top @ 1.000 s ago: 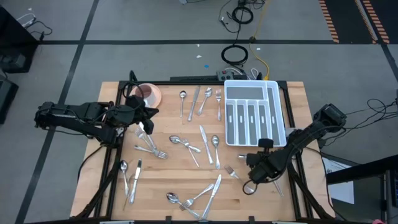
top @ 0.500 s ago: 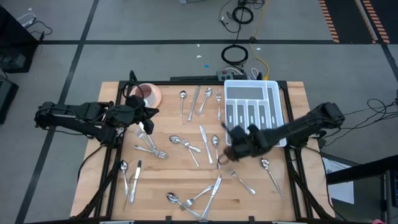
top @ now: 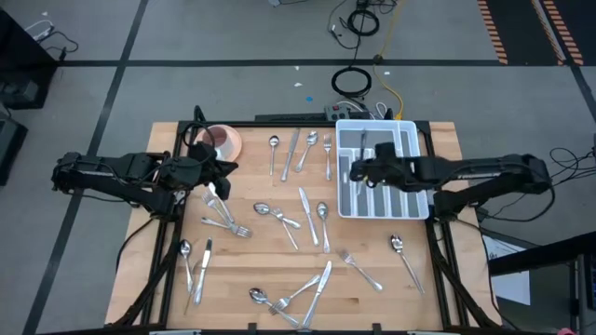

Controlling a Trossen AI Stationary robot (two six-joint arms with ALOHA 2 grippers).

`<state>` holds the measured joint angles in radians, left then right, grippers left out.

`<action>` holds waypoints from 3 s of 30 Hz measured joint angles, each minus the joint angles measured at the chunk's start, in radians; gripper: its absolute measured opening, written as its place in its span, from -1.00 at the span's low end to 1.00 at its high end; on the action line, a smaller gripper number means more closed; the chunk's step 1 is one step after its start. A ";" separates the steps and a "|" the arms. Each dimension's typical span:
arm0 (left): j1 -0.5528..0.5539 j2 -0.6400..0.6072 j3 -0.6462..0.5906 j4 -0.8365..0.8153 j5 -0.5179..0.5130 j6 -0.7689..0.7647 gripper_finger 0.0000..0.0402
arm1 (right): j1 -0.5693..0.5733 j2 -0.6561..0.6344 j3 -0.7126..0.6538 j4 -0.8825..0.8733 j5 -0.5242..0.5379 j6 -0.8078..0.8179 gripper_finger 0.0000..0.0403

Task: Sort silverware
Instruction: Put the silver table knife into the silverware rack, then put the silver spoon into the silverware rack

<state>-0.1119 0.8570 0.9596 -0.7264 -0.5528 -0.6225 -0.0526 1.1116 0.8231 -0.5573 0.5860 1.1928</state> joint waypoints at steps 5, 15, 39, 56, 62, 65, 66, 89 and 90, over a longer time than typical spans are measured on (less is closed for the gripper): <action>0.000 0.000 0.000 0.000 0.000 0.000 -0.96 | -0.014 0.040 -0.152 0.223 -0.114 0.063 -1.00; 0.000 0.000 0.000 -0.001 -0.021 0.008 -0.96 | -0.021 0.206 -0.193 0.375 -0.198 0.103 -1.00; 0.000 0.000 -0.002 -0.022 -0.033 0.009 -0.96 | -0.117 0.305 -0.193 0.376 -0.303 -0.088 -0.26; 0.000 0.000 -0.002 -0.028 -0.036 0.007 -0.96 | 0.139 -0.096 -0.116 -0.264 -0.423 -0.237 0.08; 0.000 0.000 -0.002 -0.028 -0.038 0.008 -0.96 | 0.412 -0.096 -0.117 -0.456 -0.493 0.144 0.12; 0.000 0.000 -0.002 -0.039 -0.053 0.008 -0.96 | 0.527 -0.066 -0.117 -0.457 -0.495 0.318 0.13; 0.000 0.000 -0.002 -0.043 -0.055 0.008 -0.96 | 0.561 -0.048 -0.117 -0.457 -0.495 0.369 0.14; 0.000 0.000 -0.002 -0.054 -0.058 0.007 -0.96 | 0.889 0.406 -0.111 -0.280 -0.637 0.765 0.05; 0.000 0.001 -0.002 -0.054 -0.058 0.007 -0.96 | 0.891 0.417 -0.110 -0.278 -0.636 0.768 0.01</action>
<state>-0.1116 0.8576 0.9573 -0.7799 -0.6107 -0.6151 0.8386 1.5289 0.7129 -0.8357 -0.0502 1.9606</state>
